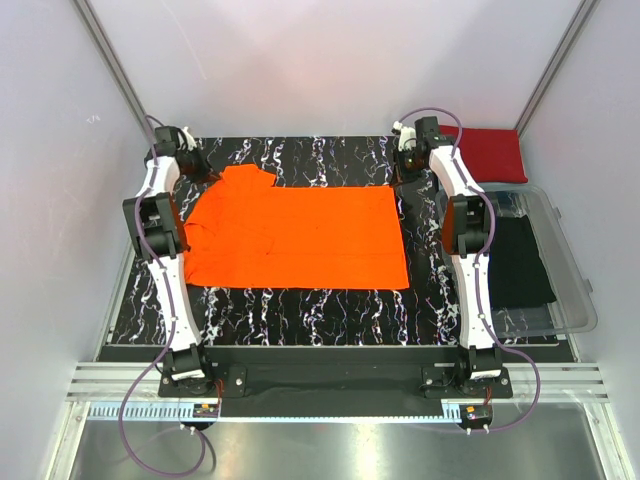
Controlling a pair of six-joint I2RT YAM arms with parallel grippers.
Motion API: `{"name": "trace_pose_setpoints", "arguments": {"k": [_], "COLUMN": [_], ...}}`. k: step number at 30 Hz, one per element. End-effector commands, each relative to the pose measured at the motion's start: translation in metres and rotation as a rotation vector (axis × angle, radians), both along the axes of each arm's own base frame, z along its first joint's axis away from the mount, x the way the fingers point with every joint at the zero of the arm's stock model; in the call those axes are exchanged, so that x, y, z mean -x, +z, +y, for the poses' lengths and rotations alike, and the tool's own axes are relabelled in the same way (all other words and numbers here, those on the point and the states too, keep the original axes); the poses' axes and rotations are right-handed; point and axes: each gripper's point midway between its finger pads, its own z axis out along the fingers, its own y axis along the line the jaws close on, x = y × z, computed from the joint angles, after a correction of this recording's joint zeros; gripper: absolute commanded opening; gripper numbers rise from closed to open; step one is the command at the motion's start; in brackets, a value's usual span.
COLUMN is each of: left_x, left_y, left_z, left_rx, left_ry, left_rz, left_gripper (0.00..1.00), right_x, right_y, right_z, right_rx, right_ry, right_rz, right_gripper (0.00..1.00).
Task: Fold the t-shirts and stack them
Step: Fold the tshirt
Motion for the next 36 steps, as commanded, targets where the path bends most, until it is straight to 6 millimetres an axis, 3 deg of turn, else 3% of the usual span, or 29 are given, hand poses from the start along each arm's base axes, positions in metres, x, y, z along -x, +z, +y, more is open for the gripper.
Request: {"name": "trace_pose_setpoints", "arguments": {"k": [1,3,4,6,15,16,17,21,26,31,33,34,35,36], "left_x": [-0.01,-0.002,-0.004,0.002,0.014,0.014,0.016,0.023,0.036,0.054,0.063,0.067,0.073,0.076], "left_y": [0.077,0.072,0.088,0.086,0.097,0.099,0.099,0.098,0.101,0.101,0.098,0.098,0.092,0.096], "left_z": [0.004,0.003,0.004,0.002,0.002,0.004,0.005,0.013,0.013,0.012,0.012,0.01,0.01,0.011], "left_rx": [-0.034,-0.037,-0.046,-0.042,-0.052,-0.054,-0.054,-0.033,-0.047,-0.042,-0.037,-0.036,-0.032,-0.027], "left_ry": [0.016,0.023,0.026,0.023,0.027,0.033,0.039,0.065,0.061,0.071,0.08,0.083,0.089,0.094], "left_rz": [-0.166,-0.161,-0.206,-0.206,-0.21,-0.214,-0.209,-0.194,-0.187,-0.179,-0.166,-0.161,-0.145,-0.15], "left_gripper": [0.0,0.0,0.0,0.0,0.0,0.0,0.0,0.0,0.0,0.0,0.0,0.0,0.0,0.0], "right_x": [-0.016,-0.02,-0.017,-0.024,-0.022,-0.018,-0.02,-0.011,-0.003,0.007,0.008,0.016,0.016,0.023], "right_y": [0.03,0.041,0.036,0.054,0.069,0.064,0.072,0.078,0.084,0.077,0.087,0.08,0.092,0.086], "right_z": [-0.006,-0.008,-0.008,-0.01,-0.011,-0.011,-0.011,-0.008,-0.02,-0.024,-0.024,-0.024,-0.023,-0.023], "right_rx": [0.038,0.041,0.046,0.044,0.034,0.035,0.027,0.008,0.041,0.05,0.036,0.034,0.021,0.018], "right_ry": [-0.028,-0.039,-0.047,-0.07,-0.086,-0.087,-0.09,-0.094,-0.148,-0.179,-0.19,-0.188,-0.19,-0.189], "right_rz": [-0.103,-0.141,-0.13,-0.194,-0.234,-0.221,-0.247,-0.244,-0.291,-0.297,-0.326,-0.309,-0.341,-0.324], "right_gripper": [0.0,0.0,0.0,0.0,0.0,0.0,0.0,0.0,0.0,0.0,0.0,0.0,0.0,0.0]}}
